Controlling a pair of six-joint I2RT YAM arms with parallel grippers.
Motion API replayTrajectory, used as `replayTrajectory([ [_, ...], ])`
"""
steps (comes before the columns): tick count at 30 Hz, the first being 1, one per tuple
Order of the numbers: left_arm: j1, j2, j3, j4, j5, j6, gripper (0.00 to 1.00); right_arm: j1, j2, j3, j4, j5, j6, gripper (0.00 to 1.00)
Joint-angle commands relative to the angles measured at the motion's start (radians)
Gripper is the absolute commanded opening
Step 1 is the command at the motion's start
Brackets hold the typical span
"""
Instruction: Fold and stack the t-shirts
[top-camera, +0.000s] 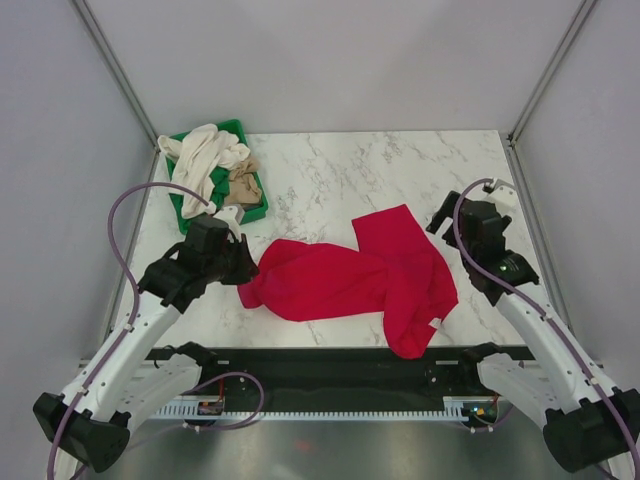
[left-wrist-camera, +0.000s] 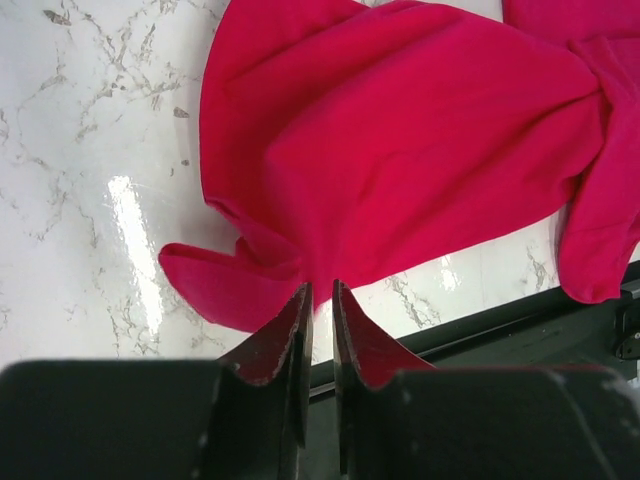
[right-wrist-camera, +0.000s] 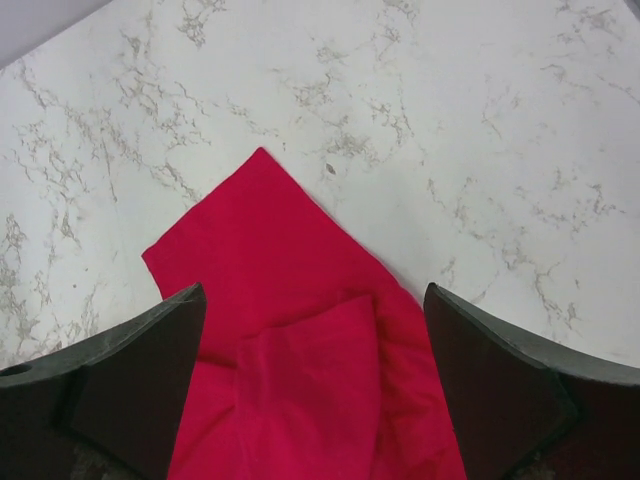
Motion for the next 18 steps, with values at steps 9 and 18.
replayTrajectory([
  [9,-0.005,0.005,0.011,0.045,-0.003,0.006,0.14,-0.001,0.426,0.106,0.118,-0.31,-0.047,0.91],
  [18,-0.002,-0.003,-0.001,0.061,-0.003,0.005,0.12,-0.001,0.751,0.356,0.13,-0.195,-0.1,0.89],
])
